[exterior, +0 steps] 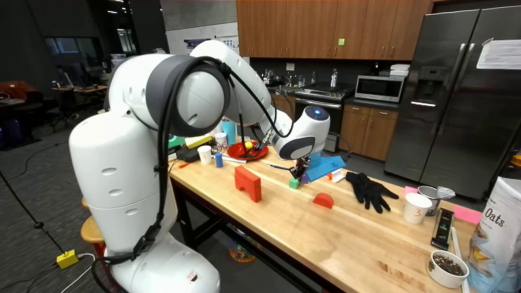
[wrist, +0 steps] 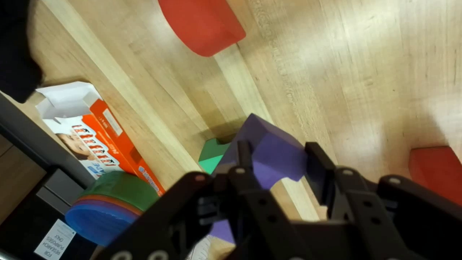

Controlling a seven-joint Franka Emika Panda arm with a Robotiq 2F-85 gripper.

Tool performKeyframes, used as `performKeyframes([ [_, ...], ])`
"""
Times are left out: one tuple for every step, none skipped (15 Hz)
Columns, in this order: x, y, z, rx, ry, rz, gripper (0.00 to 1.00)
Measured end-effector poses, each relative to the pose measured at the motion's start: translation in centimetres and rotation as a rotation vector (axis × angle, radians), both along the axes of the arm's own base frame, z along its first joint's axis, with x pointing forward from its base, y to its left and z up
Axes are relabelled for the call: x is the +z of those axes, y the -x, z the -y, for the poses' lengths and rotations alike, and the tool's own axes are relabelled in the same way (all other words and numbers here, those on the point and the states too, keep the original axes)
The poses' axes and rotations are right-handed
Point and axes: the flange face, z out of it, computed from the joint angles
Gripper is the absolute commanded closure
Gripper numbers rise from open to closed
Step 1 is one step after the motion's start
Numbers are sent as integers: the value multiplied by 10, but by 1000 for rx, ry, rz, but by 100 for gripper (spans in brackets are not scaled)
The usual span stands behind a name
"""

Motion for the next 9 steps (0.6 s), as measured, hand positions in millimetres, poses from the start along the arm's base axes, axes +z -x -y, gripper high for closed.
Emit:
performKeyframes([
  [0, -3, -1, 11, 0, -5, 84],
  [0, -7, -2, 25, 8, -8, 84],
  [2, -11, -3, 46, 27, -11, 84],
  [5, -15, -4, 68, 51, -12, 84],
  [8, -20, -4, 89, 78, -11, 59],
  [9, -22, -5, 90, 81, -10, 59],
  [8, -21, -6, 92, 81, -12, 59],
  [6, -21, -7, 93, 80, -15, 59],
  [6, -21, -7, 93, 80, -16, 59],
])
